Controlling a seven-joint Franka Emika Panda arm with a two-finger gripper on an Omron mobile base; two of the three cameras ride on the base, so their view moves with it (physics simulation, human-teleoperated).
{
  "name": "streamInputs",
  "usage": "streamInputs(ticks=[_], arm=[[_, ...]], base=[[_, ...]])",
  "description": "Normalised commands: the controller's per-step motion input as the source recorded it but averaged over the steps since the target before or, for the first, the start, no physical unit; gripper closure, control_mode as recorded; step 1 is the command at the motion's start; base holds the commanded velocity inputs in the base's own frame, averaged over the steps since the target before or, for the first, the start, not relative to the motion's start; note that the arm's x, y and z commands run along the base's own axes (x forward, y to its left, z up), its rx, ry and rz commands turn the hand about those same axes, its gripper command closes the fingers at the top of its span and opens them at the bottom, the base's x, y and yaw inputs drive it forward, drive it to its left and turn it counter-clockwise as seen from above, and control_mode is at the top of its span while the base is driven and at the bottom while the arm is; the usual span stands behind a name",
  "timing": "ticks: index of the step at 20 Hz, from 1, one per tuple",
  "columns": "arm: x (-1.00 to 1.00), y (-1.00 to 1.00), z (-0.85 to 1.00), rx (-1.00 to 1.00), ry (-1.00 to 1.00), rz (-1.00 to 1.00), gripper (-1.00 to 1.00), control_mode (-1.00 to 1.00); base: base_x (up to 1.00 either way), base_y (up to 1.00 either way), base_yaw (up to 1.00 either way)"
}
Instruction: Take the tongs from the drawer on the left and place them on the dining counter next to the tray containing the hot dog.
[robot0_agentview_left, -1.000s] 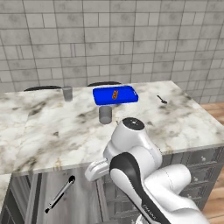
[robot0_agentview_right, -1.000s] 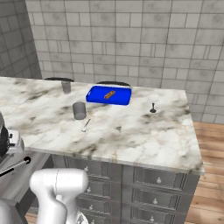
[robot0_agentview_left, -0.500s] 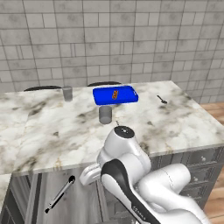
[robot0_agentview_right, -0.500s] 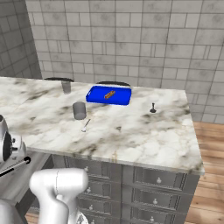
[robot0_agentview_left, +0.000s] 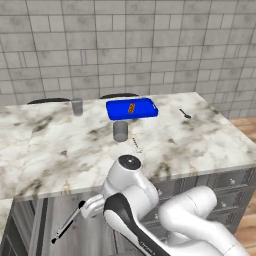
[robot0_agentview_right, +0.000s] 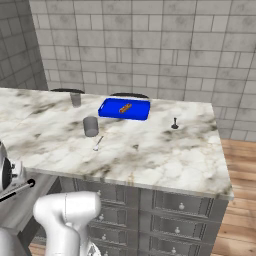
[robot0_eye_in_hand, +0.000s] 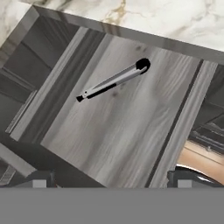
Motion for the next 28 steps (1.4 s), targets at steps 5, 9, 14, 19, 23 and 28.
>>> streamInputs(ticks=[5, 9, 14, 19, 23, 28], arm=[[0.18, 0.28, -0.37, 0.01, 0.00, -0.02, -1.00, -1.00], [0.30, 0.23, -0.35, 0.01, 0.01, -0.02, -1.00, -1.00], [0.23, 0.26, -0.27, 0.03, 0.01, -0.04, -1.00, -1.00], [0.11, 0.24, -0.07, 0.03, 0.07, -0.05, -1.00, -1.00], [0.16, 0.32, -0.05, 0.00, 0.07, -0.06, -1.00, -1.00], [0.19, 0.35, -0.11, 0.00, 0.06, -0.07, -1.00, -1.00]], base=[[0.00, 0.00, 0.00], [0.00, 0.00, 0.00], [0.00, 0.00, 0.00], [0.00, 0.00, 0.00], [0.00, 0.00, 0.00], [0.00, 0.00, 0.00]])
